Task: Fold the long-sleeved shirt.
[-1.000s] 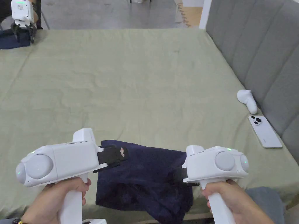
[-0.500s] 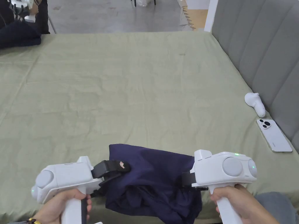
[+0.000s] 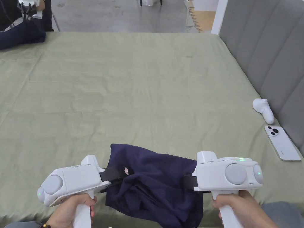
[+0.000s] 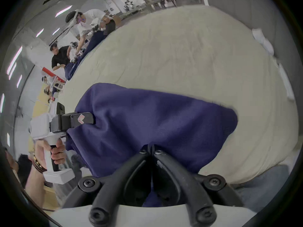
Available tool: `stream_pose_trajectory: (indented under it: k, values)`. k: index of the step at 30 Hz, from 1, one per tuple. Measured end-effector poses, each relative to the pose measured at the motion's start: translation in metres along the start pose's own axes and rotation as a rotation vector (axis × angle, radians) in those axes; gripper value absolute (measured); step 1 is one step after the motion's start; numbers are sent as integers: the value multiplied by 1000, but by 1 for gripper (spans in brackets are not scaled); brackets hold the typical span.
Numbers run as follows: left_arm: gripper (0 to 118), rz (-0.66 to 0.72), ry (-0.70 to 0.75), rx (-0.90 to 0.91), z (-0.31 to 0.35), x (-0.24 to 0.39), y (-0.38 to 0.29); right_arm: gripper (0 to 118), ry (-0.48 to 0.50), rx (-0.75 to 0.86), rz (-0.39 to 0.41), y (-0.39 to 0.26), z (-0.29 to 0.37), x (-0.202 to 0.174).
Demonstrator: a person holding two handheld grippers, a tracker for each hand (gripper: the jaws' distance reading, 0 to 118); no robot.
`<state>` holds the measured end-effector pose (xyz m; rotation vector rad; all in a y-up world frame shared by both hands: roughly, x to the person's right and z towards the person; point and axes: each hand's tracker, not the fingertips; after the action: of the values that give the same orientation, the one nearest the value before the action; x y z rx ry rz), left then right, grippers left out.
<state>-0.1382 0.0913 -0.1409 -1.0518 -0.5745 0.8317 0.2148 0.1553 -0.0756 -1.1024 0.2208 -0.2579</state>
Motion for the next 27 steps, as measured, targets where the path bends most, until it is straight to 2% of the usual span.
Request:
stream_pose_trajectory:
  k: [3,6,10,17,19,22,23,24,25,27]
  values:
    - [23,-15,-5,40,14,-6,20,0,-33,93,93,14,10,-32]
    - [23,-36,22,83,39,-13,51,0,4,193,149,37,19,-71]
    - [23,-61,64,161,94,-35,102,0,65,285,234,76,12,-143]
    - [24,-64,167,288,221,-111,183,0,138,336,392,135,-72,-296]
    - [24,-56,200,327,259,-141,207,0,207,313,418,146,-107,-336]
    - [24,5,197,401,309,-184,224,0,330,247,415,151,-153,-381]
    - [24,35,220,433,320,-197,229,0,340,226,424,150,-164,-392]
    - [27,75,232,469,330,-207,230,0,337,211,440,147,-174,-400]
    - [40,97,244,504,338,-214,228,0,327,206,468,144,-182,-407]
    - [89,106,317,601,347,-220,229,0,315,193,487,141,-190,-412]
